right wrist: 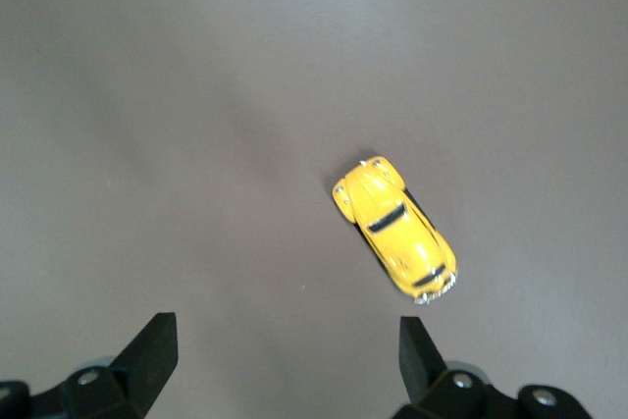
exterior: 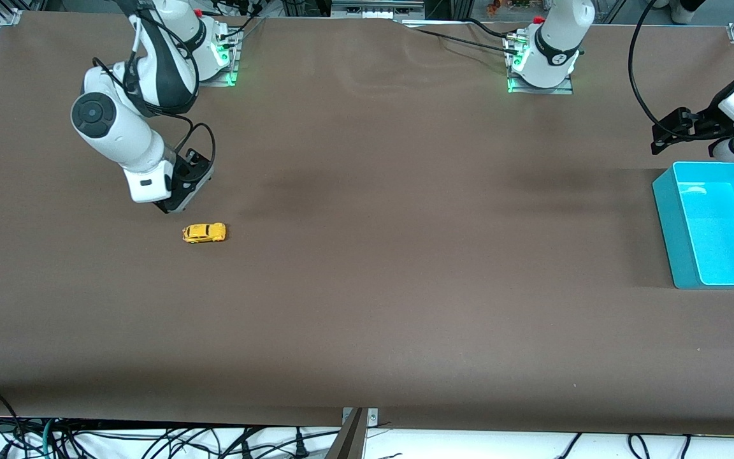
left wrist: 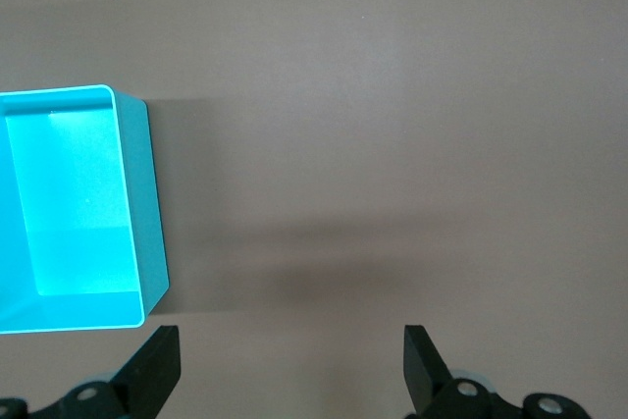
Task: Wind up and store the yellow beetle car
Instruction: 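Move the right gripper down over the yellow beetle car, then close the right gripper on the yellow car, pressing it down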
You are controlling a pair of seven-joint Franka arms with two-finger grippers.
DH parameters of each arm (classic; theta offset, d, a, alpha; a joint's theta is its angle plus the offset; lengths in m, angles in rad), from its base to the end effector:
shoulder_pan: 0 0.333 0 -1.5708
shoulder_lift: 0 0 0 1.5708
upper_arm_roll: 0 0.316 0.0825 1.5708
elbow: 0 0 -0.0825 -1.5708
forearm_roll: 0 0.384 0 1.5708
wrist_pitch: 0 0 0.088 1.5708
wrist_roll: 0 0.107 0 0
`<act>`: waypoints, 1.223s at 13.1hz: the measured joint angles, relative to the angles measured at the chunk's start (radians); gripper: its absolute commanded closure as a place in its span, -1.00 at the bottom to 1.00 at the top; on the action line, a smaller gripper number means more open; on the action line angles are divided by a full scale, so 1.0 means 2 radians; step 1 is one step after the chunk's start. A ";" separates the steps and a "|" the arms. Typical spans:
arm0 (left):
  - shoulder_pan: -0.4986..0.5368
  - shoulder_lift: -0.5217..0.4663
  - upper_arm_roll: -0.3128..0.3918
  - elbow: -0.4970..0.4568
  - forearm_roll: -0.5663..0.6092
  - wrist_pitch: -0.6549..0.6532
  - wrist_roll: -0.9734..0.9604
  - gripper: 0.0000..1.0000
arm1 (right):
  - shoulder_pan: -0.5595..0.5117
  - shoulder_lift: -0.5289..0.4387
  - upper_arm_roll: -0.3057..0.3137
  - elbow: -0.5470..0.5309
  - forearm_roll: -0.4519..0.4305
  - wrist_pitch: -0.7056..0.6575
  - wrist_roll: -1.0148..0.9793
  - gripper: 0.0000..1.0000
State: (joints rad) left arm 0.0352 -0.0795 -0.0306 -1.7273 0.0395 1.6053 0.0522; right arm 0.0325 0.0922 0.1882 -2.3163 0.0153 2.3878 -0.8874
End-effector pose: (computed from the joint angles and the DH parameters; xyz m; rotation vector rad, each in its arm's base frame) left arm 0.5297 0.0060 0.5967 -3.0992 0.0770 0.0678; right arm 0.5028 0.1131 0.3020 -2.6537 -1.6201 0.0141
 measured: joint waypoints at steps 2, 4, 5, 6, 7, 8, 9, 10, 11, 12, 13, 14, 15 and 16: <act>0.000 0.000 0.000 0.000 0.000 0.000 0.000 -1.00 | -0.008 0.026 -0.001 -0.005 0.000 0.047 -0.085 -1.00; 0.000 0.000 0.000 0.000 0.000 0.000 0.000 -1.00 | -0.020 0.057 -0.001 -0.004 0.000 0.085 -0.147 -1.00; 0.000 0.000 0.000 0.000 0.000 0.000 0.000 -1.00 | -0.025 0.071 -0.001 -0.004 0.000 0.106 -0.173 -1.00; 0.000 0.000 0.000 0.000 0.000 0.000 0.000 -1.00 | -0.028 0.084 -0.001 -0.003 0.000 0.123 -0.195 -1.00; 0.000 0.000 0.000 0.000 0.000 0.000 0.000 -1.00 | -0.029 0.095 -0.001 0.000 0.000 0.134 -0.211 -1.00; 0.000 0.000 0.000 0.000 0.000 0.000 0.000 -1.00 | -0.030 0.104 -0.001 0.003 0.000 0.144 -0.224 -1.00; 0.000 0.000 0.000 0.000 0.000 0.000 0.000 -1.00 | -0.030 0.113 -0.001 0.006 0.000 0.155 -0.236 -1.00; 0.000 0.000 0.000 0.000 0.000 0.000 0.000 -1.00 | -0.030 0.122 -0.001 0.009 0.000 0.165 -0.246 -1.00; 0.000 0.000 0.000 0.000 0.000 0.000 0.000 -1.00 | -0.030 0.131 -0.001 0.012 0.000 0.172 -0.254 -1.00; 0.000 0.000 0.000 0.000 0.000 0.000 0.000 -1.00 | -0.030 0.137 -0.001 0.016 0.000 0.175 -0.258 -1.00; 0.000 0.000 0.000 0.000 0.000 0.000 0.000 -1.00 | -0.031 0.142 -0.001 0.019 0.000 0.176 -0.262 -1.00; 0.000 0.000 0.000 0.000 0.000 0.000 0.000 -1.00 | -0.031 0.144 -0.001 0.021 0.000 0.176 -0.263 -0.99; 0.000 0.000 0.000 0.000 0.000 0.000 0.000 -1.00 | -0.032 0.145 -0.001 0.022 0.000 0.176 -0.263 -0.90; 0.000 0.000 0.000 0.000 0.000 0.000 0.000 -1.00 | -0.034 0.146 -0.001 0.022 0.000 0.176 -0.263 -0.70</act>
State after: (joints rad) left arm 0.0352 -0.0793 -0.0306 -1.7271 0.0395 1.6053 0.0521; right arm -0.0355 0.3835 0.1855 -2.2724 0.0154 2.7407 -1.4142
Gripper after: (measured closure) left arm 0.000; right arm 0.004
